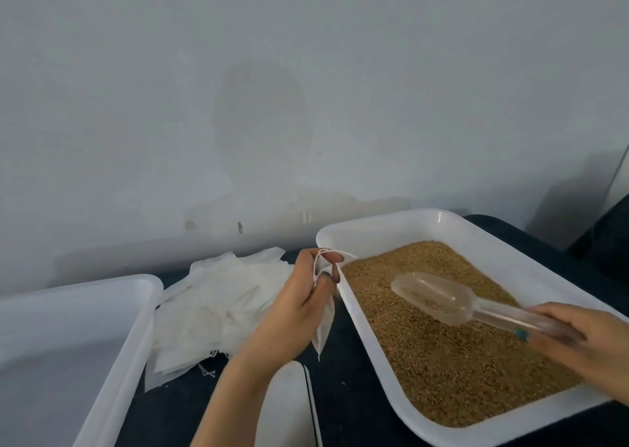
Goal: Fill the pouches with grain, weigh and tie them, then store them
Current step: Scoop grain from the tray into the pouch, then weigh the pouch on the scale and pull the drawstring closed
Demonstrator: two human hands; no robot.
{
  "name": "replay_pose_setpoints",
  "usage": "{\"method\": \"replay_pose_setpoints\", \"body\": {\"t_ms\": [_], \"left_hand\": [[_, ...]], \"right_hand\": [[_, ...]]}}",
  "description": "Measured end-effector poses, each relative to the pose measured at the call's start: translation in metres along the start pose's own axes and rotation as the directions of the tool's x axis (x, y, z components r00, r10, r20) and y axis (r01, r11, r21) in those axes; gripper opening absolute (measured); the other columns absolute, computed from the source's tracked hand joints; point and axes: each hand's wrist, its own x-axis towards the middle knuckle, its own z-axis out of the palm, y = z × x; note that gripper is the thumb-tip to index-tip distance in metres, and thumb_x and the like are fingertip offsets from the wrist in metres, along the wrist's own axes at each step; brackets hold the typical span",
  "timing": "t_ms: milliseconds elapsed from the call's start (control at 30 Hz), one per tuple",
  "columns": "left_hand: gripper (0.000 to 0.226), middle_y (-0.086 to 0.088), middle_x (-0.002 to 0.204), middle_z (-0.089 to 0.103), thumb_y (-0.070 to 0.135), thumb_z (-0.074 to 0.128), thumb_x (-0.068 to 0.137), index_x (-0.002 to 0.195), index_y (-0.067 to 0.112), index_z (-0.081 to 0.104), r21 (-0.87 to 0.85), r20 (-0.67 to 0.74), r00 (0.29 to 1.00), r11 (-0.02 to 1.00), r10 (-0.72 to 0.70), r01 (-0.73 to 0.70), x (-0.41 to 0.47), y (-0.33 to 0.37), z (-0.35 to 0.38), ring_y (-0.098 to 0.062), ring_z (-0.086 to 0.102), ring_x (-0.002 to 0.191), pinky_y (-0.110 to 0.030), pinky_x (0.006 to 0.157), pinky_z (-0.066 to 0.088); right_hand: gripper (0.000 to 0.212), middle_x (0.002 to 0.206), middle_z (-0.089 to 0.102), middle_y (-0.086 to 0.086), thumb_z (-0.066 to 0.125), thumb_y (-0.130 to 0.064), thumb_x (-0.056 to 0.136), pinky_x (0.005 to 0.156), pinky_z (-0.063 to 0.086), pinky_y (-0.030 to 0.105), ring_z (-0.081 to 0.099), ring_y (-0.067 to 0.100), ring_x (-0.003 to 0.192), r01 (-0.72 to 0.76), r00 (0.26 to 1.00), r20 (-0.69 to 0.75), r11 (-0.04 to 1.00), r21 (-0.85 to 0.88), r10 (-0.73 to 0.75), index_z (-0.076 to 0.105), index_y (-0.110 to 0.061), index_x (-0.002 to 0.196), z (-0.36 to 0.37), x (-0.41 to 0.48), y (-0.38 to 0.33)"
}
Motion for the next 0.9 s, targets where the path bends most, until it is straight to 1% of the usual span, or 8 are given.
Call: {"method": "replay_pose_setpoints", "body": {"t_ms": [33,167,300,400,467,600,733,900], "left_hand": [[0.02,0.026,0.089,0.057,0.017,0.033,0.106,0.109,0.029,0.049,0.011,-0.028,1.0,1.0,-0.012,0.012,-0.004,-0.001,-0.006,0.002,0.055,0.076,-0.007,0.074,0.043],[0.025,0.003,0.087,0.056,0.021,0.032,0.106,0.102,0.039,0.049,0.009,-0.117,0.992,0.998,-0.053,0.055,-0.029,-0.005,-0.027,-0.008,0.056,0.078,-0.008,0.07,0.046],[0.018,-0.004,0.078,0.047,0.021,0.03,0.106,0.097,0.025,0.045,0.063,-0.171,0.985,0.997,-0.037,0.048,-0.06,-0.014,-0.037,-0.018,0.041,0.064,-0.019,0.058,0.041],[0.017,0.012,0.069,0.041,0.018,0.03,0.105,0.093,0.011,0.039,0.07,-0.215,0.975,0.995,-0.058,0.075,-0.084,-0.023,-0.041,-0.005,0.034,0.062,-0.02,0.058,0.037],[0.016,0.015,0.066,0.041,0.023,0.03,0.103,0.091,0.014,0.037,0.052,-0.251,0.962,0.991,-0.109,0.126,-0.095,-0.028,-0.043,-0.007,0.034,0.059,-0.029,0.057,0.038],[0.013,0.021,0.071,0.044,0.039,0.032,0.1,0.091,0.03,0.034,0.053,-0.285,0.944,0.981,-0.165,0.187,-0.107,-0.031,-0.043,-0.005,0.038,0.061,-0.024,0.061,0.04],[0.015,0.01,0.095,0.04,0.045,0.033,0.1,0.094,0.031,0.033,0.009,-0.258,0.944,0.976,-0.207,0.217,-0.11,-0.029,-0.04,-0.006,0.045,0.084,-0.022,0.078,0.038],[0.009,0.001,0.113,0.037,0.032,0.034,0.103,0.094,0.031,0.035,-0.143,-0.207,0.921,0.942,-0.33,0.305,-0.113,-0.025,-0.04,-0.012,0.044,0.111,-0.024,0.094,0.039]], "right_hand": [[0.018,0.068,0.069,-0.021,0.076,-0.04,0.077,0.053,0.057,0.033,0.064,0.002,0.054,-0.041,0.998,0.054,0.991,0.125,0.034,0.066,-0.05,0.09,0.013,-0.001,0.0],[0.028,0.059,0.066,-0.02,0.081,-0.024,0.079,0.052,0.056,0.035,0.062,0.003,0.049,-0.11,0.986,0.126,0.994,0.013,0.107,0.065,-0.047,0.083,0.037,0.011,0.004],[0.019,0.081,0.072,0.01,0.078,-0.043,0.075,0.075,0.055,0.05,0.067,0.027,0.075,-0.123,0.979,0.161,0.992,-0.007,0.122,0.072,-0.046,0.093,0.046,0.016,0.019],[0.048,0.106,0.067,0.012,0.081,-0.022,0.076,0.09,0.047,0.051,0.059,0.033,0.098,-0.063,0.996,-0.066,0.993,-0.097,0.057,0.067,-0.014,0.121,0.038,0.011,-0.024],[0.043,0.108,0.068,0.004,0.078,-0.012,0.076,0.089,0.049,0.049,0.06,0.024,0.102,0.11,0.965,-0.239,0.994,-0.004,-0.108,0.066,-0.016,0.117,0.031,-0.006,-0.073],[0.023,0.102,0.062,-0.028,0.062,-0.04,0.085,0.083,0.045,0.013,0.058,-0.006,0.1,0.557,0.829,-0.246,0.775,0.297,-0.502,0.065,-0.036,0.107,0.057,-0.047,-0.186],[0.039,0.116,0.056,-0.03,0.07,-0.051,0.082,0.097,0.041,0.016,0.047,-0.007,0.117,0.553,0.806,-0.049,0.72,0.42,-0.59,0.06,-0.039,0.119,0.112,-0.04,-0.242],[0.039,0.098,0.057,-0.031,0.059,-0.065,0.072,0.087,0.043,0.013,0.052,-0.009,0.101,0.486,0.862,-0.094,0.761,0.431,-0.498,0.052,-0.046,0.105,0.153,-0.02,-0.267]]}}
